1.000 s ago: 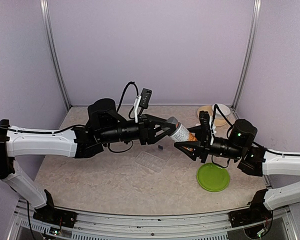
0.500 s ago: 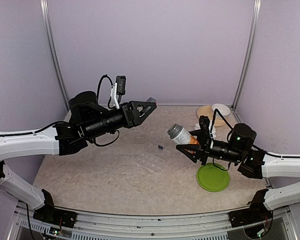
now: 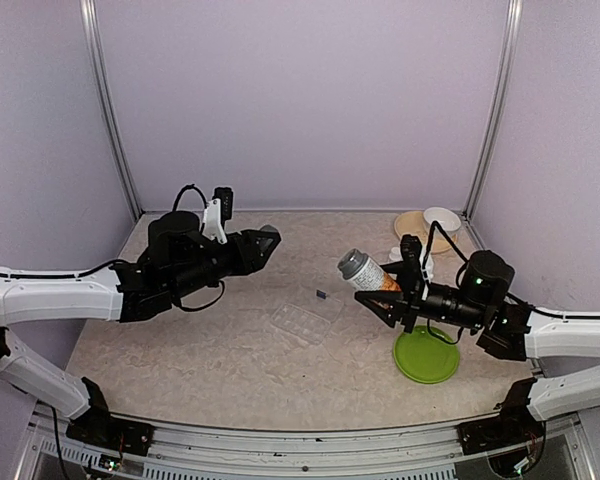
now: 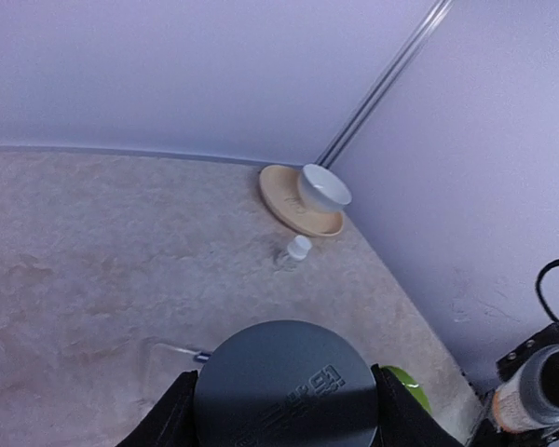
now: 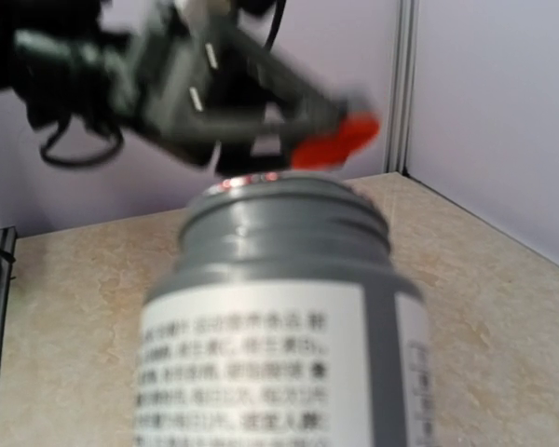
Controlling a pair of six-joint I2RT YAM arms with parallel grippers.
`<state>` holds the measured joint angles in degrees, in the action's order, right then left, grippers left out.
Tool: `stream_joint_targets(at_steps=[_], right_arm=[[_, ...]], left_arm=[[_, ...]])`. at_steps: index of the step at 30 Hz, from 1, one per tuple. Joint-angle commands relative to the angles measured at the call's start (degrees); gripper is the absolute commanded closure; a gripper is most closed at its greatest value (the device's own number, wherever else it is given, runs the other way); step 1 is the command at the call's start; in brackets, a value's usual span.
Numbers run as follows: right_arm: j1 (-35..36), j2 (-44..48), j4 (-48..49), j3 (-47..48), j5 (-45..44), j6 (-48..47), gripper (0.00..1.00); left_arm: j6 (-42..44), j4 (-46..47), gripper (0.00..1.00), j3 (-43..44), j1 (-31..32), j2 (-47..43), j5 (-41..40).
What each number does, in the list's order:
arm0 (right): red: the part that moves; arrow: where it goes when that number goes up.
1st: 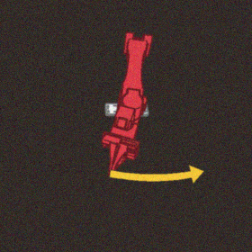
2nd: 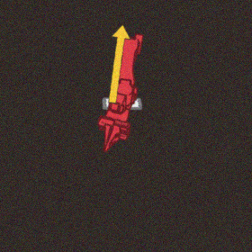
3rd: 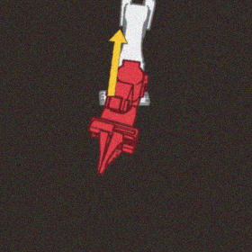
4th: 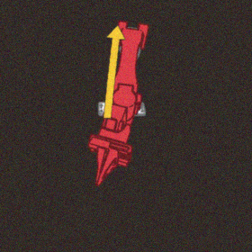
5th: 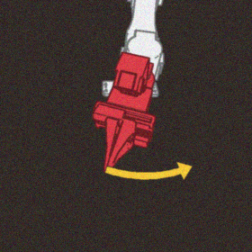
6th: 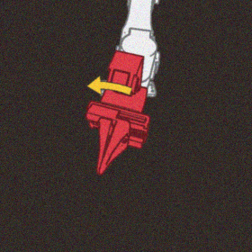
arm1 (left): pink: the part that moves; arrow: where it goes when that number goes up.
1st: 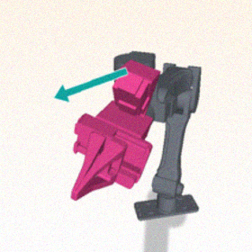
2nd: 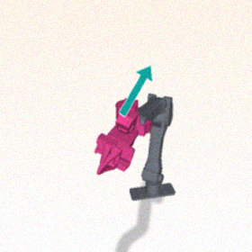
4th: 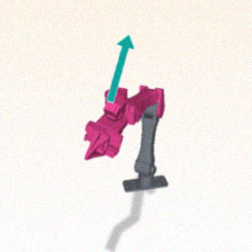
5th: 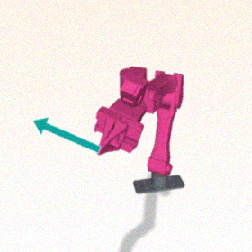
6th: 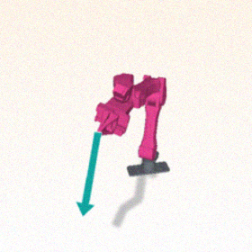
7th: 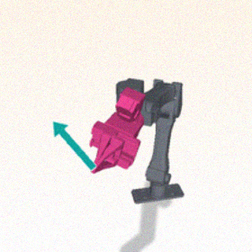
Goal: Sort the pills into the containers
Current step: Place the lid of the pill bottle at the center of the board.
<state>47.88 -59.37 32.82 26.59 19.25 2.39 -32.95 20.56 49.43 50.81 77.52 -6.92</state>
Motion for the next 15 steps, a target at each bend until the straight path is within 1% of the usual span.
stream_joint_targets(at_steps=[1, 8, 15], right_arm=[[-0.24, 1.45, 1.99, -1.66, -0.87, -0.30, 1.00], [-0.39, 1.20, 2.86, -3.40, -1.12, 0.07, 1.00], [-0.79, 1.25, 2.13, -4.52, -1.14, 0.32, 1.00]], left_arm=[[2.97, -1.16, 0.48, -5.58, -3.07, -1.69, -5.30], [5.10, 1.37, 0.49, -11.73, -6.74, -0.01, -7.32], [5.95, 5.39, 0.49, -15.52, -9.17, 4.50, -8.14]])
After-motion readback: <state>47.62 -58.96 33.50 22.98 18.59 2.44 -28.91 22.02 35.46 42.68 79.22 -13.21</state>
